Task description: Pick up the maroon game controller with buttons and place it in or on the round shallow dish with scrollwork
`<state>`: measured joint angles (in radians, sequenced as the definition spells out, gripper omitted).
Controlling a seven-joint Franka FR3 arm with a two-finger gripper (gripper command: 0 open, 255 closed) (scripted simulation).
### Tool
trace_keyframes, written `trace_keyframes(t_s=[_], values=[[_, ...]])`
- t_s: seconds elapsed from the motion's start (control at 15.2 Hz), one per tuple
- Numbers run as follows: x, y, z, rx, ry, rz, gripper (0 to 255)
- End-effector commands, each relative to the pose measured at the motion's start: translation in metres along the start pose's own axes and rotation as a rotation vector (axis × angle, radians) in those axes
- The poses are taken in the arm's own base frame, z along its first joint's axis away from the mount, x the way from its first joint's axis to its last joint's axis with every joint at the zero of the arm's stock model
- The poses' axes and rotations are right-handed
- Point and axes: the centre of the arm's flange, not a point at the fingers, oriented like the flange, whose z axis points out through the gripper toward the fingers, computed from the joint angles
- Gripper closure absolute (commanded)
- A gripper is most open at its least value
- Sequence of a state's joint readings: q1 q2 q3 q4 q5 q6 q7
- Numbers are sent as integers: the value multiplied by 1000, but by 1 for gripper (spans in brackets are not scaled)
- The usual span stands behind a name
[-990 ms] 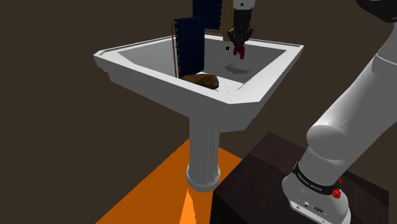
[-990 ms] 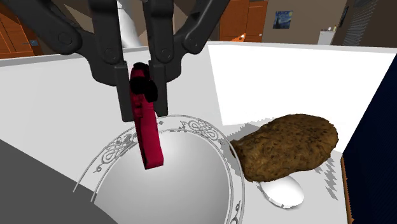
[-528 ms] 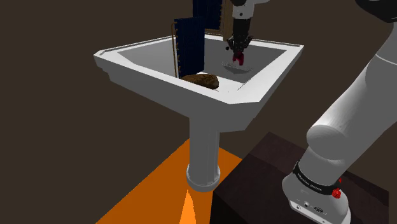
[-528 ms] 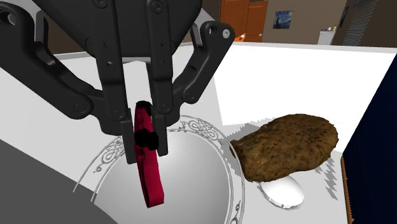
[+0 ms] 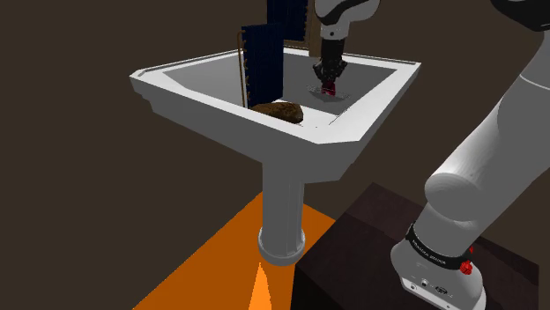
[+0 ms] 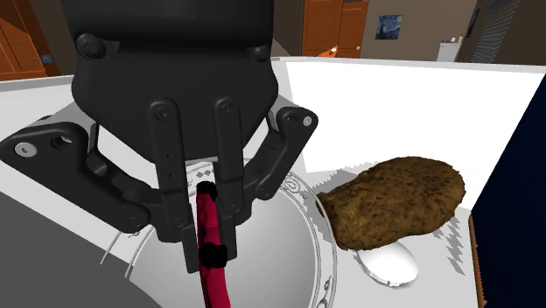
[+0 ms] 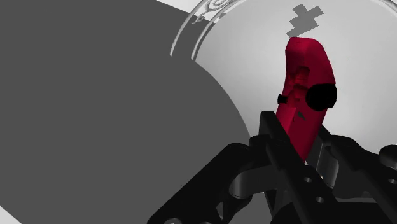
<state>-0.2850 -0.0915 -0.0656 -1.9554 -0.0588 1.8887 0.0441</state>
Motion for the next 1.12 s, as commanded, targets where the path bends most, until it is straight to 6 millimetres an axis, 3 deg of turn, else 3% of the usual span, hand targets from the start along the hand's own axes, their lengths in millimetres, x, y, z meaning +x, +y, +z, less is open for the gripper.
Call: trace_keyframes(t_s=[0.0,0.4,0.46,0.79,1.06], values=[[-1,0,7,0,-9,0,255],[-1,0,7,0,-9,0,255],[-1,-1,8,0,-9,0,0],[-1,0,7,0,-9,0,0],[-1,0,-43,0,-9,0,0]])
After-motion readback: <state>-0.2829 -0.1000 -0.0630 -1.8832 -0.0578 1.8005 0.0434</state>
